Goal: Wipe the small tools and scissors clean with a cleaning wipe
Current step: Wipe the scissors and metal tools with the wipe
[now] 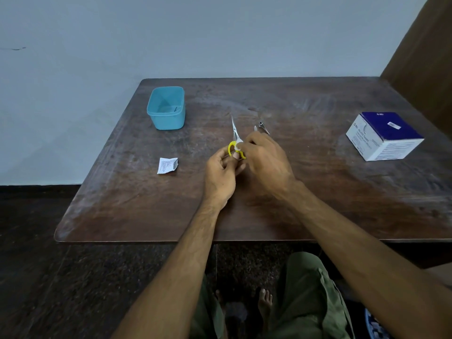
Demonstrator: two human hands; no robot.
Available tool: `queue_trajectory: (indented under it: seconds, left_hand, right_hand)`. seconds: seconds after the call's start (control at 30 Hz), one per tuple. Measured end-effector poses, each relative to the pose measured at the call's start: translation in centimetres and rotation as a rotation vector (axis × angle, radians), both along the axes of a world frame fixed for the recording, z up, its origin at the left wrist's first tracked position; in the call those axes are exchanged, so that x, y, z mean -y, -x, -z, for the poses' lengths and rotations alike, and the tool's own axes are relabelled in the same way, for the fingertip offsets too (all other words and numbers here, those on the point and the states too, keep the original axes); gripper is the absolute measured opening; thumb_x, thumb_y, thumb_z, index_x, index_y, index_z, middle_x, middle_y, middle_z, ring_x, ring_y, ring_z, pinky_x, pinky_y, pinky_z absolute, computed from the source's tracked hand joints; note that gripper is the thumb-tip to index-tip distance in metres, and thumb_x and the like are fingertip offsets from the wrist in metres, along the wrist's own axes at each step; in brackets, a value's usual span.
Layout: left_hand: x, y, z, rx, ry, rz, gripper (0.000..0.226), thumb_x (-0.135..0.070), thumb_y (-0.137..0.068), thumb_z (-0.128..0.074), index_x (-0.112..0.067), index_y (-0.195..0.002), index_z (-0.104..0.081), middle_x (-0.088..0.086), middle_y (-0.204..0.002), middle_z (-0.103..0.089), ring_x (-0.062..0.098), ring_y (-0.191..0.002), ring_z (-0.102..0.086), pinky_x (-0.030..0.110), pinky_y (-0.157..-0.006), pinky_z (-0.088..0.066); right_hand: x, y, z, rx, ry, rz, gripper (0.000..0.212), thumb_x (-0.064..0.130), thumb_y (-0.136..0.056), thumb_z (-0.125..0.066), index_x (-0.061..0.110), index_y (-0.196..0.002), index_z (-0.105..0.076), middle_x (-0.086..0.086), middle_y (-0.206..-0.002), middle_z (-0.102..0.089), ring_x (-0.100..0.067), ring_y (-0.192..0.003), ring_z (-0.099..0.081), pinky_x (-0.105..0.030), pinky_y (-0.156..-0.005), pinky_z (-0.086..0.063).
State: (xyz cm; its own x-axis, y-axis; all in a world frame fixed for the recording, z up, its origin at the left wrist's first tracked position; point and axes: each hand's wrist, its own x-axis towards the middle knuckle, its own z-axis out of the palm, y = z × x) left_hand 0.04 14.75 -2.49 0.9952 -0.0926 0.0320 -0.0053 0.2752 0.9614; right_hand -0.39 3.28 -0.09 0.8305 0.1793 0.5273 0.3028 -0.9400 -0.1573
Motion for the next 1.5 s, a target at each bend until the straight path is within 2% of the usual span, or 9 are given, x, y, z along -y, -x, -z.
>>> queue_trajectory:
  seconds: [0.23, 0.33, 0.43, 0.57, 0.93, 1.13, 1.23, 1.37, 1.5]
  left_hand:
    - [0.1, 0.2, -0.4, -0.01, -0.025, -0.001, 0.021, -0.004, -0.1, -0.046, -0.01, -0.106, -0.065, -0.004, -0.083, -0.073, 0.007, -0.078, -0.071, 0.018, -0.074, -0.057]
    - [0.1, 0.4, -0.6, -0.007, -0.062, 0.006, 0.021, -0.004, -0.1, -0.045, -0.003, -0.111, -0.063, 0.002, -0.087, -0.073, 0.012, -0.079, -0.073, 0.017, -0.07, -0.056]
    - [0.0, 0.4, -0.6, 0.003, -0.081, 0.024, 0.022, -0.005, -0.1, -0.046, -0.004, -0.115, -0.062, 0.008, -0.093, -0.073, 0.016, -0.083, -0.073, 0.018, -0.072, -0.056]
    - [0.0, 0.5, -0.7, 0.015, -0.079, 0.029, 0.019, -0.005, -0.1, -0.047, -0.009, -0.107, -0.064, 0.005, -0.087, -0.073, 0.014, -0.081, -0.073, 0.018, -0.071, -0.056]
    - [0.5, 0.7, -0.5, 0.039, -0.121, 0.024, 0.018, -0.007, -0.099, -0.05, -0.018, -0.098, -0.065, -0.001, -0.081, -0.072, 0.014, -0.079, -0.072, 0.018, -0.068, -0.054]
    - [0.5, 0.6, -0.5, 0.041, -0.116, -0.005, 0.021, -0.004, -0.097, -0.052, -0.02, -0.091, -0.064, 0.001, -0.079, -0.071, 0.007, -0.071, -0.07, 0.021, -0.071, -0.057]
    - [0.4, 0.7, -0.6, 0.041, -0.095, 0.015, 0.021, -0.005, -0.099, -0.05, -0.019, -0.098, -0.065, 0.004, -0.085, -0.073, 0.015, -0.079, -0.073, 0.02, -0.071, -0.056]
    - [-0.1, 0.6, -0.7, 0.003, -0.027, 0.016, 0.018, -0.004, -0.099, -0.049, -0.012, -0.102, -0.064, 0.0, -0.084, -0.075, 0.019, -0.081, -0.074, 0.021, -0.075, -0.057]
    - [-0.5, 0.4, -0.8, -0.026, 0.051, 0.018, 0.017, -0.003, -0.1, -0.047, -0.006, -0.103, -0.063, 0.005, -0.084, -0.074, 0.018, -0.078, -0.073, 0.019, -0.075, -0.057]
  right_hand:
    - [0.4, 0.0, -1.7, 0.094, -0.153, -0.028, 0.025, 0.017, -0.086, -0.051, 0.005, -0.094, -0.071, -0.012, -0.082, -0.059, -0.032, -0.073, -0.057, -0.033, -0.055, -0.048]
    - [0.7, -1.5, -2.9, 0.077, -0.126, 0.017, 0.02, 0.007, -0.089, -0.053, 0.002, -0.1, -0.069, -0.016, -0.091, -0.061, -0.034, -0.083, -0.058, -0.041, -0.069, -0.051]
    - [0.6, -2.6, -3.4, 0.06, -0.111, 0.016, 0.032, 0.021, -0.091, -0.045, 0.009, -0.108, -0.069, -0.013, -0.095, -0.061, -0.034, -0.094, -0.059, -0.038, -0.067, -0.051]
    - [0.3, -3.4, -3.1, -0.055, -0.01, 0.036, 0.033, 0.009, -0.08, -0.06, 0.01, -0.112, -0.068, -0.013, -0.104, -0.06, -0.035, -0.1, -0.055, -0.033, -0.066, -0.043]
    - [0.7, -3.4, -3.5, -0.029, 0.151, 0.096, 0.022, 0.009, -0.085, -0.059, 0.003, -0.105, -0.067, -0.014, -0.102, -0.057, -0.034, -0.101, -0.052, -0.037, -0.062, -0.046]
    - [0.1, -1.9, -2.6, -0.025, 0.296, -0.036, 0.023, 0.008, -0.054, -0.076, 0.002, -0.074, -0.067, -0.015, -0.084, -0.058, -0.033, -0.078, -0.058, -0.027, -0.053, -0.031]
    - [0.9, -3.0, -3.1, -0.003, 0.078, -0.005, 0.02, 0.007, -0.077, -0.062, 0.005, -0.095, -0.07, -0.015, -0.096, -0.061, -0.036, -0.093, -0.057, -0.035, -0.063, -0.044]
    - [1.1, -4.1, -3.7, -0.052, -0.415, -0.047, 0.024, -0.001, -0.081, -0.053, 0.005, -0.094, -0.072, -0.008, -0.101, -0.072, -0.025, -0.097, -0.065, -0.038, -0.084, -0.05]
    - [1.0, -3.3, -3.0, -0.128, -0.483, -0.093, 0.021, -0.001, -0.082, -0.057, 0.008, -0.093, -0.072, -0.002, -0.098, -0.073, -0.015, -0.091, -0.068, -0.032, -0.082, -0.052]
